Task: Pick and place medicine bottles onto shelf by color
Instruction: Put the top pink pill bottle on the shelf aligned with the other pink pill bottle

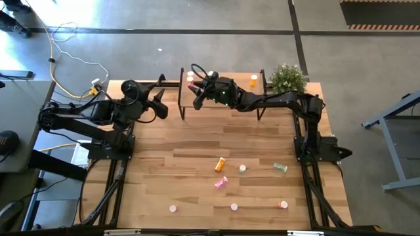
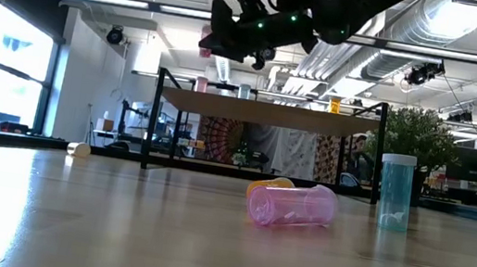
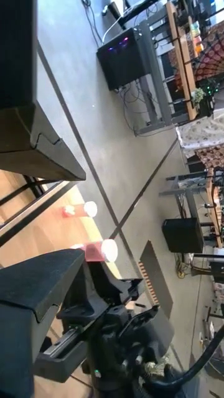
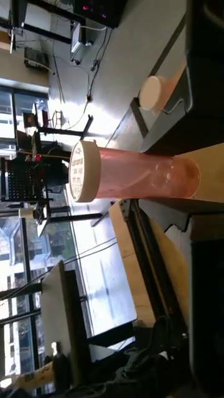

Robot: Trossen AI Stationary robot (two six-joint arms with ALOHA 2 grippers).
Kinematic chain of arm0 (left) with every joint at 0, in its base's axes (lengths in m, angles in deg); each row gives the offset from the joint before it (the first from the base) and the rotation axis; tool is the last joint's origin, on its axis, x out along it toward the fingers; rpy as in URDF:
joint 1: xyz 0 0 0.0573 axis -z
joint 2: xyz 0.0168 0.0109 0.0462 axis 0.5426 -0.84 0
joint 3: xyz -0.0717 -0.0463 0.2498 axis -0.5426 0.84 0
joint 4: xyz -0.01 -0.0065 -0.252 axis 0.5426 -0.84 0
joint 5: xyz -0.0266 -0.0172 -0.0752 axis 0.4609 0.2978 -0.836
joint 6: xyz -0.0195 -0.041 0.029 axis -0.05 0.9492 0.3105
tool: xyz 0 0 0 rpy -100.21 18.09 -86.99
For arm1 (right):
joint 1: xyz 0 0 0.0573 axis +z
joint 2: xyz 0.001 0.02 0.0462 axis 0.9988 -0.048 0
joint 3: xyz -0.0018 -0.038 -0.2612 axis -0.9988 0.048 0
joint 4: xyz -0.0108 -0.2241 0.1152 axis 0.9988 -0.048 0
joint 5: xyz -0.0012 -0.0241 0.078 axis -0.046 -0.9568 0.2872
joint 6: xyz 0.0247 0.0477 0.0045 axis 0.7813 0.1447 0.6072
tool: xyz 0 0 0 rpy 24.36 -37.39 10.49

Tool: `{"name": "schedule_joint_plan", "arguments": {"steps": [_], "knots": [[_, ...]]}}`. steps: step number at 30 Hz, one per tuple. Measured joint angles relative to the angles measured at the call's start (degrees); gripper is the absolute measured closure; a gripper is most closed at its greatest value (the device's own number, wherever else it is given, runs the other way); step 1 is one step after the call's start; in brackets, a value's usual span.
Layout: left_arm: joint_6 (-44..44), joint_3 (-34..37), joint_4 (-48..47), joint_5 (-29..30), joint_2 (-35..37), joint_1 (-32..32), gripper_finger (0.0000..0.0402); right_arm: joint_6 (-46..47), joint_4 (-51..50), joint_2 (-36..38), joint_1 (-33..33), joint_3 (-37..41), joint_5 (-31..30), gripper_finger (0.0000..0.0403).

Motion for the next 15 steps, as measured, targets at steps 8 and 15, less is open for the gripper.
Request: {"name": "schedule_joint_plan", "arguments": {"steps": [8,15], "knots": [[-0.8,0.3,-0.1,-0.2,0.0,0.0,0.0223,3.5,2.9,0.0,1.1,4.3,-4.9,0.0311],[-1.0,0.3,0.0,-0.2,0.2,0.0,0.0222,4.7,6.0,-0.8,2.0,5.8,-6.1,0.0311]]}}
